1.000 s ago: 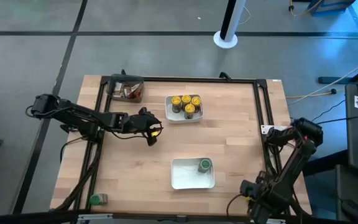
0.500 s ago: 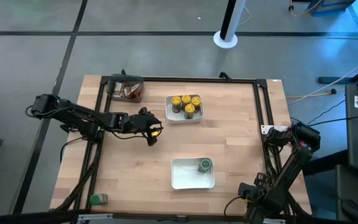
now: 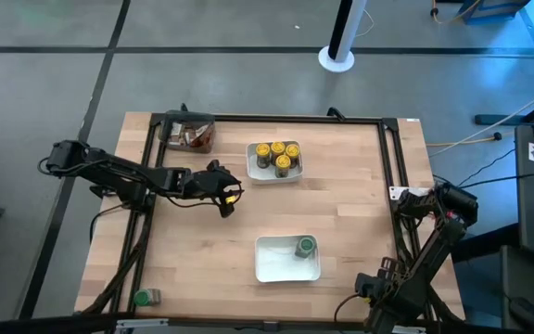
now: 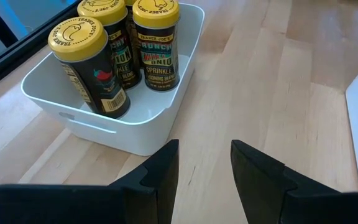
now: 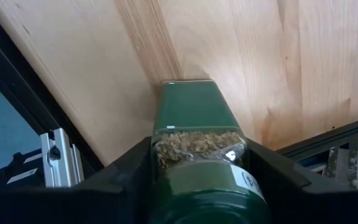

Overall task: Sort spices by type
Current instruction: Put the seasoning bottle into the bottom white bin

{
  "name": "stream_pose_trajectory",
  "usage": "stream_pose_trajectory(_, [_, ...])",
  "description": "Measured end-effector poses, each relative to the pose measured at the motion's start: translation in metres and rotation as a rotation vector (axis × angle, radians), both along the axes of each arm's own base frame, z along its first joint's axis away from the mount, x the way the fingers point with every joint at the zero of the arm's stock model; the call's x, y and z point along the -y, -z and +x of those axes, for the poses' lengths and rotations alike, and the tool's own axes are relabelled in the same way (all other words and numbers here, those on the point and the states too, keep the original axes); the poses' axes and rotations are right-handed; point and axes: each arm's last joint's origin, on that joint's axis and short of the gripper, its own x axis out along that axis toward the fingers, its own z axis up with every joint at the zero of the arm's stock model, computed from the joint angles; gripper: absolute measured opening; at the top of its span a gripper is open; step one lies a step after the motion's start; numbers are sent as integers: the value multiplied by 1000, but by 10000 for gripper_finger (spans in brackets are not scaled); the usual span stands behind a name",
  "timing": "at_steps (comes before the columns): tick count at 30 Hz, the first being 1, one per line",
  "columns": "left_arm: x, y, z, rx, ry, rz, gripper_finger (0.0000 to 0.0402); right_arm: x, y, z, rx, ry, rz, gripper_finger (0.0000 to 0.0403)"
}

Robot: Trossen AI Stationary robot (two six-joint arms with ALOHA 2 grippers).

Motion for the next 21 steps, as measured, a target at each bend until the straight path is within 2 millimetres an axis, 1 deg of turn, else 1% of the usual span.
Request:
stream_pose_trajectory(2, [0, 0, 0, 0, 0, 0, 137, 0, 0, 0, -1, -1, -1, 202])
stream_pose_trajectory(6, [0, 0, 0, 0, 0, 0, 137, 1, 0, 1, 1, 3, -2, 202])
stream_pose_trajectory(9, [0, 0, 0, 0, 0, 0, 137, 3, 0, 7, 5, 24, 10, 209])
stream_pose_trajectory(13, [0, 0, 0, 0, 0, 0, 137, 10, -4, 23, 18, 71, 32, 216])
stream_pose_trajectory(16, [0, 0, 0, 0, 0, 0, 137, 15, -14, 36, 39, 65, 69, 203])
stream_pose_trajectory(21, [0, 0, 0, 0, 0, 0, 137, 26, -33, 61, 76, 37, 108, 202])
